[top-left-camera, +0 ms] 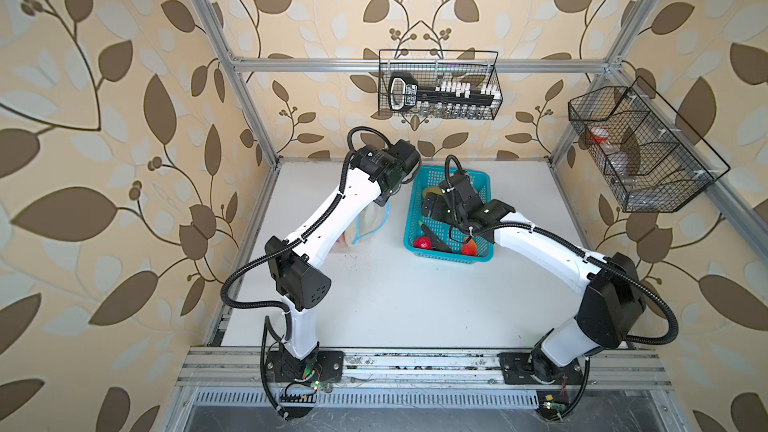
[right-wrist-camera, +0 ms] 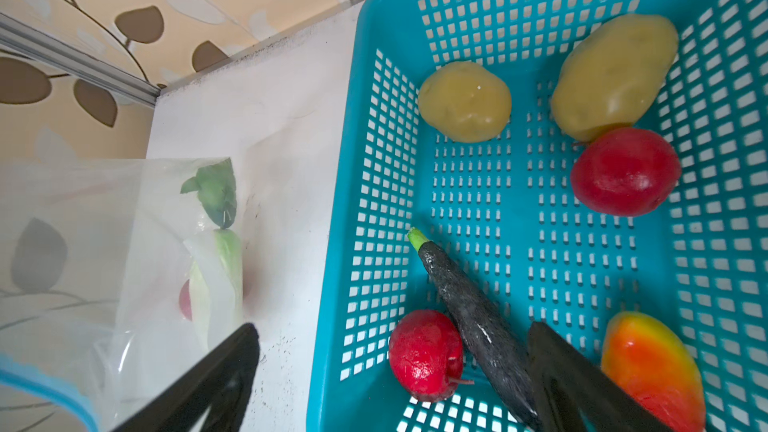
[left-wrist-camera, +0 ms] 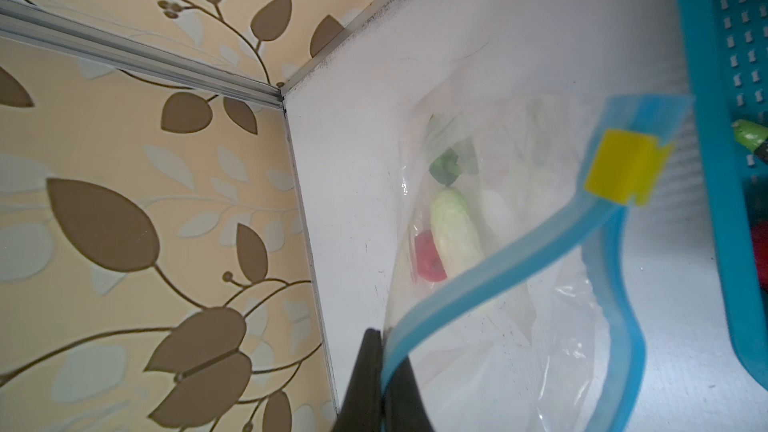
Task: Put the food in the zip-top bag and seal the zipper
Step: 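Move the right gripper over the basket above the small yellow potato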
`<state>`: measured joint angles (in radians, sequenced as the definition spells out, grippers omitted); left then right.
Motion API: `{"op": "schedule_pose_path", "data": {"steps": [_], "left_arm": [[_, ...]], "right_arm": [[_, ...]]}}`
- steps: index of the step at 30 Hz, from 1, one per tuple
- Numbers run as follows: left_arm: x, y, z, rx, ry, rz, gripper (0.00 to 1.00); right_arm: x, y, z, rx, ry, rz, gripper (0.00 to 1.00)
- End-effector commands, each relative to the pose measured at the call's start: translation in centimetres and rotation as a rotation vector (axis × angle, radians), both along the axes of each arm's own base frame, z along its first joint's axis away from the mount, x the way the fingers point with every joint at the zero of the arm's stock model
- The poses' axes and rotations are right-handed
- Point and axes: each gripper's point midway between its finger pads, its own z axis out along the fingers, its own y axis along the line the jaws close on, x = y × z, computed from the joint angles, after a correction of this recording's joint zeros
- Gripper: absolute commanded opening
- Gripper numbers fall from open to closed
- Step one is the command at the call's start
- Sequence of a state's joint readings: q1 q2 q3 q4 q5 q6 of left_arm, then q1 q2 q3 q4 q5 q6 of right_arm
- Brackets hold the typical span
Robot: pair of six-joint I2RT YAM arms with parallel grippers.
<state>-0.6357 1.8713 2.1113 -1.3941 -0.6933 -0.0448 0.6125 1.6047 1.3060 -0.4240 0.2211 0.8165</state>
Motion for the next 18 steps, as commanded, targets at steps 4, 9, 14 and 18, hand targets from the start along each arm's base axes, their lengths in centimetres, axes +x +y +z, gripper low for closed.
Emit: {"op": "schedule_pose_path", "data": {"steps": [4, 9, 14, 18], "left_arm": [[-0.6, 1.2, 2.8, -0.003, -0.116, -0.019, 0.00], [-0.5, 1.2, 2.6, -0.007, -0.137, -0.014, 0.00], [-0.4, 1.3, 2.4, -0.006, -0.140, -0.002, 0.00], [-0.7, 1.1, 2.0, -0.030, -0.119, 0.012, 0.00]], "right_arm": [[1.6, -1.5, -2.7, 0.075, 0.059, 0.002, 1.00], [4.6, -2.4, -3.3, 0.097, 0.064, -0.025, 1.00], [7.0, -2.4, -5.8, 0.086, 0.130, -0.047, 1.00], [8.3, -2.3, -8.3, 0.096, 0.172, -0.082, 1.00]]}}
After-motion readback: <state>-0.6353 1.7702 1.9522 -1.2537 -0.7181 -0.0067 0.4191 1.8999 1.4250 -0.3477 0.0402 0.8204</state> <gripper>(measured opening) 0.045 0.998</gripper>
